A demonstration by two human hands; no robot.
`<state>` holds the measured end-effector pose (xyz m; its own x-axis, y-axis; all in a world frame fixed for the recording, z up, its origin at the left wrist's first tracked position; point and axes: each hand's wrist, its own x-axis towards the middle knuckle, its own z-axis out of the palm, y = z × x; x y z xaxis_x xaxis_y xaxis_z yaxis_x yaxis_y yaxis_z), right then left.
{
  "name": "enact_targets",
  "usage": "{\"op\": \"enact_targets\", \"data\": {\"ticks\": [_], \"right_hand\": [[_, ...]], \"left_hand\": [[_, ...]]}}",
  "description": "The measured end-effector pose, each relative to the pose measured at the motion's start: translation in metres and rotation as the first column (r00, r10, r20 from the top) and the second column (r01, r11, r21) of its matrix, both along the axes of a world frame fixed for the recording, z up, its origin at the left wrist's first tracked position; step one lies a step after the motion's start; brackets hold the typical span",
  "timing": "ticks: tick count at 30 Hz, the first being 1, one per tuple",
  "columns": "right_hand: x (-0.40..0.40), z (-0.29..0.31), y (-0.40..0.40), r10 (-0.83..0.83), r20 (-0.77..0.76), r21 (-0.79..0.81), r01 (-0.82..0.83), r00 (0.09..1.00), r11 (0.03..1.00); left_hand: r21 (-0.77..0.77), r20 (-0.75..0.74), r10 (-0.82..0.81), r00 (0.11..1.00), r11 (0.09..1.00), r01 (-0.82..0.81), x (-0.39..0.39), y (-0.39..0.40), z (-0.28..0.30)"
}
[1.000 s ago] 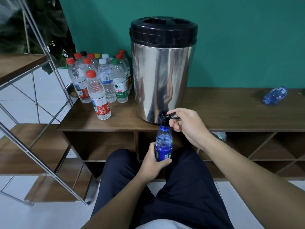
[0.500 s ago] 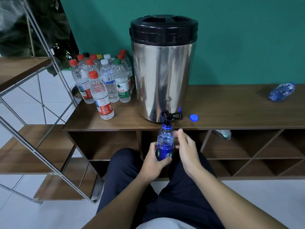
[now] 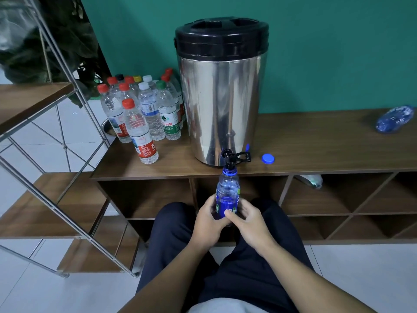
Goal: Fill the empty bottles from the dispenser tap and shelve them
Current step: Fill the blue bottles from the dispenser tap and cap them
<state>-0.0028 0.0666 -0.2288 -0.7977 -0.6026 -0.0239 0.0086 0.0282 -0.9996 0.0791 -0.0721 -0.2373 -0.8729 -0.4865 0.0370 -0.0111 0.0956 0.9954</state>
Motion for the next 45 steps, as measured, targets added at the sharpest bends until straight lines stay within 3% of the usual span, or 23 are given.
{"op": "enact_targets", "data": {"ticks": [13, 28, 45], "right_hand": [[-0.005, -0.017, 0.001, -0.047, -0.069, -0.001, 0.047, 0.996, 0.999], [-0.002, -0.014, 0.004, -0.049, -0.052, 0.008, 0.049, 0.997, 0.999], [0.001, -0.008, 0.006, -0.035, -0.081, 0.01, 0.036, 0.996, 0.999]], "left_hand": [[0.048, -0.028, -0.024, 0.999, 0.999, 0.025, 0.009, 0.001, 0.001], [-0.03, 0.043, -0.065, 0.997, 0.997, 0.066, 0.018, 0.001, -0.002], [-0.015, 0.014, -0.089, 0.996, 0.996, 0.089, 0.019, 0.002, 0.001]]}}
